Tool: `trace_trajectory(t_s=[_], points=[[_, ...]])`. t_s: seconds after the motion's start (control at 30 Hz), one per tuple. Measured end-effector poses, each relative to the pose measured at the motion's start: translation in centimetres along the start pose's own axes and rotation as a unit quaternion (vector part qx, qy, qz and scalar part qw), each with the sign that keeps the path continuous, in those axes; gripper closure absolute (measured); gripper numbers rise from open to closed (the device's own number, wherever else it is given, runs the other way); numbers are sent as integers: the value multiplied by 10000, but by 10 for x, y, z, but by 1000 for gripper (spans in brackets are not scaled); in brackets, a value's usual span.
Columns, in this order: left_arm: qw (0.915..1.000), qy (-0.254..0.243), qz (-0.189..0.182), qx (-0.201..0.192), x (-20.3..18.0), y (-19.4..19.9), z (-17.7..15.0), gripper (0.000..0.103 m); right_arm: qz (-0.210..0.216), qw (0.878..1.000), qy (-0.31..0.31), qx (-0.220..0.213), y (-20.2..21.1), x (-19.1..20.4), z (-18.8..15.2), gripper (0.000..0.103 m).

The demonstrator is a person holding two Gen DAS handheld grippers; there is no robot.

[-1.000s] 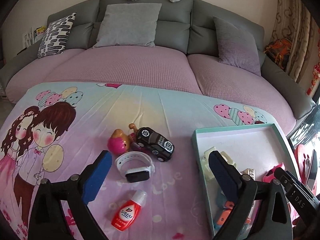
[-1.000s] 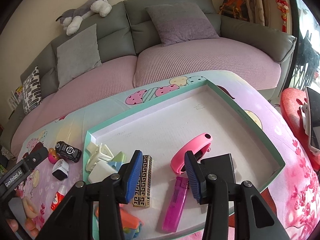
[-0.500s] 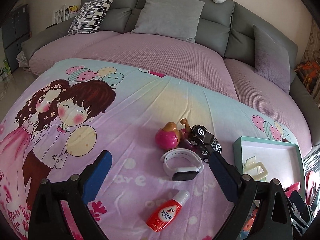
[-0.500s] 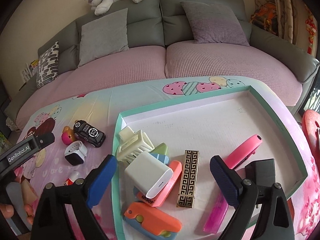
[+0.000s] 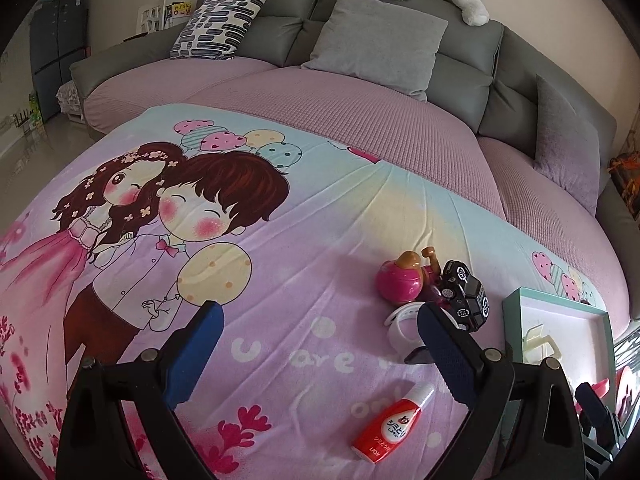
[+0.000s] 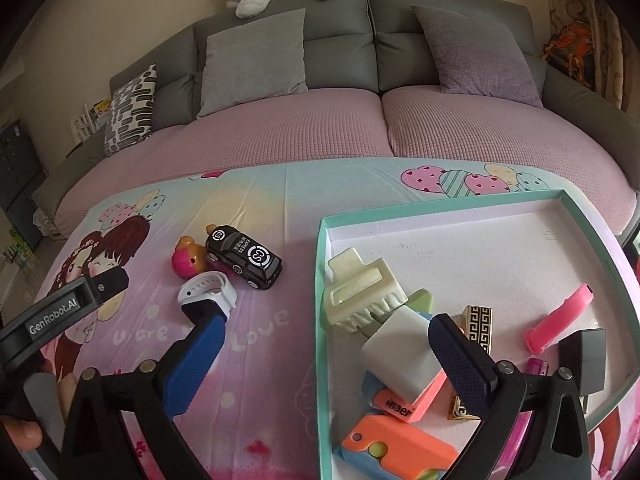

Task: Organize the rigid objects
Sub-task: 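Move both open tools back over the bed toward the red tube and white watch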

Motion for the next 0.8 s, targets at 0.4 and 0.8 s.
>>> trace_trajectory(t_s=[0.4, 0.8], points=[[9995, -116, 112, 289, 23, -3, -14, 5, 289, 9996, 39, 27, -9, 35, -2, 0], [9863, -1082, -567, 1107, -26, -22, -49, 5, 118, 9994, -270, -155, -4, 16, 7, 0]])
Point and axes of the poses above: each gripper's, at about its wrist camera, not at the fingertips, and y roughly against the way its jaws point, x to its left, z to its top, the point moved 10 cm from there along -y, roughly the way its jaws point, and after that the axes turned 8 degrees about -y, right-handed, at the moved point
